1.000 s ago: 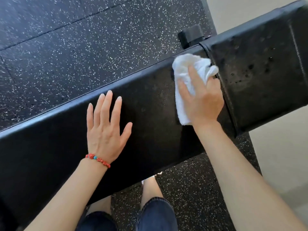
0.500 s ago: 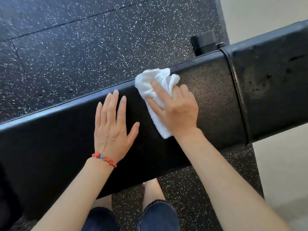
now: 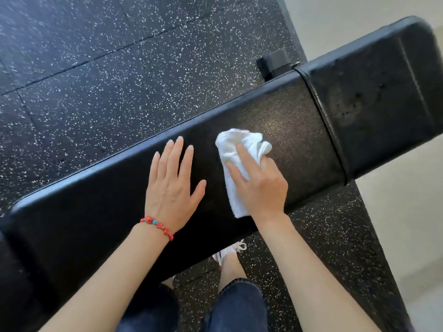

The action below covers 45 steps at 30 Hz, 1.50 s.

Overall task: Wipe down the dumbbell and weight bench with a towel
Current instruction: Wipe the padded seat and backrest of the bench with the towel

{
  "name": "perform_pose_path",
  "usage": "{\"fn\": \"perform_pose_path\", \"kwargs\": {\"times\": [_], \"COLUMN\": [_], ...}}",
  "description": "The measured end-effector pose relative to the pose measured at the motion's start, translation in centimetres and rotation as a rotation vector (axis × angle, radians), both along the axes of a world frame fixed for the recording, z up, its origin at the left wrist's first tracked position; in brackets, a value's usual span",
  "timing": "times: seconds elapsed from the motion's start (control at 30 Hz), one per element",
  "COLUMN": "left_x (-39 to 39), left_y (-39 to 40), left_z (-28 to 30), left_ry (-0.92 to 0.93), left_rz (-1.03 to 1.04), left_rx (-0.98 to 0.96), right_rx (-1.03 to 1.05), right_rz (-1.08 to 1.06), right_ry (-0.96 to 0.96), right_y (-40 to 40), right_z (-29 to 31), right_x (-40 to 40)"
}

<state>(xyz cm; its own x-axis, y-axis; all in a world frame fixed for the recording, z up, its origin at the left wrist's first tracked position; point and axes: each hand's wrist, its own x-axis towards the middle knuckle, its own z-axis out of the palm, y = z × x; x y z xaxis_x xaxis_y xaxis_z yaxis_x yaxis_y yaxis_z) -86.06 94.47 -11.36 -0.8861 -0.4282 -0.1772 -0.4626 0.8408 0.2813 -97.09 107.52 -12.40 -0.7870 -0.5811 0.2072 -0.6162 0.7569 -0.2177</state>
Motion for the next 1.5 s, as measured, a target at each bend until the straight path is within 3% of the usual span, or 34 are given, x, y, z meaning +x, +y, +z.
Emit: {"fn": "perform_pose_path", "kwargs": {"times": [0.13, 0.27, 0.63, 0.8, 1.13, 1.37, 1.5], "left_x": [-1.0, -3.6, -14.5, -16.9, -17.8, -18.3, -19.2], "left_y": [1.0, 3.1, 12.1, 13.6, 12.3, 12.0, 10.5], "left_z": [1.3, 2.2, 0.9, -0.7, -3.4, -2.6, -2.8], "left_ry": [0.006, 0.026, 0.031, 0.030, 0.079, 0.116, 0.138], "left_rz": [-0.076, -0.090, 0.027, 0.036, 0.068, 0.106, 0.123], "left_rx": [0.009, 0.014, 0.000, -0.037, -0.137, -0.109, -0.125], "right_rx": [-0.148, -0.156, -0.121, 0.000, -0.067, -0.007, 0.010], "right_rz": [-0.232, -0.338, -0.176, -0.003, -0.016, 0.049, 0.107], "right_ry": [-0.097, -0.124, -0.009, 0.085, 0.025, 0.071, 0.116], "right_y": [3.0, 7.1, 16.8, 15.5, 5.9, 9.2, 6.6], "right_z": [1.7, 2.4, 0.3, -1.8, -1.9, -1.4, -1.6], "right_x": [-1.4, -4.2, -13.9, -16.1, -23.3, -18.8, -21.0]}}
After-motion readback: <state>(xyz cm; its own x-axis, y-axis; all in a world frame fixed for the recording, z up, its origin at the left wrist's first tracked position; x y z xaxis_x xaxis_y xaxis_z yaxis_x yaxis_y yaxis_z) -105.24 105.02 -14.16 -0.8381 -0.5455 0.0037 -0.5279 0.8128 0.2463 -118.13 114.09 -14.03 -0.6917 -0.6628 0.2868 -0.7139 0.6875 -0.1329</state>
